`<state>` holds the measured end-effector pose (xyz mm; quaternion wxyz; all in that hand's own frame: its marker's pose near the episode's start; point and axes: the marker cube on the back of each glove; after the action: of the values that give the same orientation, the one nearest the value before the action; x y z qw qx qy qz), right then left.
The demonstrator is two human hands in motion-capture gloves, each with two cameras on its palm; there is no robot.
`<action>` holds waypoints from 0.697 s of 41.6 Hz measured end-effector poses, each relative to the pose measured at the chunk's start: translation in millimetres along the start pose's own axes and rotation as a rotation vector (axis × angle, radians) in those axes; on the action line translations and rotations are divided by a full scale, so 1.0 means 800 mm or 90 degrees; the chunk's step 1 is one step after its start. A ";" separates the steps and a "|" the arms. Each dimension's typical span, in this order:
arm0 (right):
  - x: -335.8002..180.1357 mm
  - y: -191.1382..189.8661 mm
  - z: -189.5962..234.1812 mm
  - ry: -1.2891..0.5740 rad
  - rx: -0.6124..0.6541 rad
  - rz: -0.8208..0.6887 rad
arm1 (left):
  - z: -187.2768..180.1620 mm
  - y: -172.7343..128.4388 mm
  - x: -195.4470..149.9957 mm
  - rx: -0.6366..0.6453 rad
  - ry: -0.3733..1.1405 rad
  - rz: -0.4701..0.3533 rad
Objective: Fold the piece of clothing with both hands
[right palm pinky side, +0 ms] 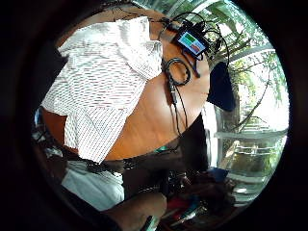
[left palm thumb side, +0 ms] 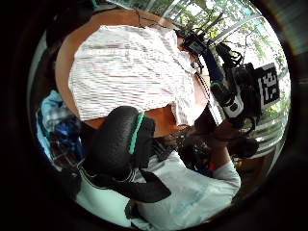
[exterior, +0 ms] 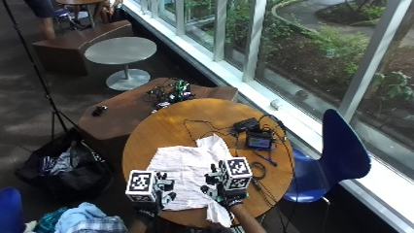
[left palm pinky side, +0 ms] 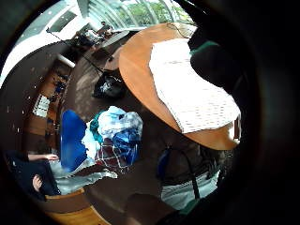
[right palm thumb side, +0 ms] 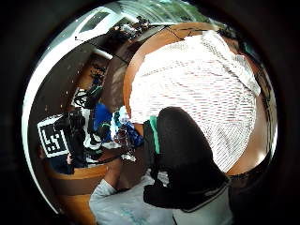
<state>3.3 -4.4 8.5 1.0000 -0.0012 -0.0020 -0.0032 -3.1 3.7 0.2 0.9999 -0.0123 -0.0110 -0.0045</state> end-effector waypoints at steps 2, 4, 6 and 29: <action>0.001 -0.001 0.003 -0.001 -0.001 -0.001 | 0.000 0.002 -0.001 -0.005 -0.005 -0.002; 0.001 -0.002 0.005 -0.002 -0.003 -0.002 | 0.000 0.003 -0.003 -0.011 -0.010 -0.003; 0.001 -0.001 0.004 -0.002 -0.005 -0.001 | 0.000 0.004 -0.003 -0.012 -0.011 -0.003; 0.008 0.006 0.014 -0.005 -0.012 -0.004 | 0.022 0.004 -0.006 -0.012 -0.030 -0.004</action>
<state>9.5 0.5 19.9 0.9999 -0.0103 -0.0059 -0.0061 -8.0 7.3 17.4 0.9991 -0.0219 -0.0342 -0.0078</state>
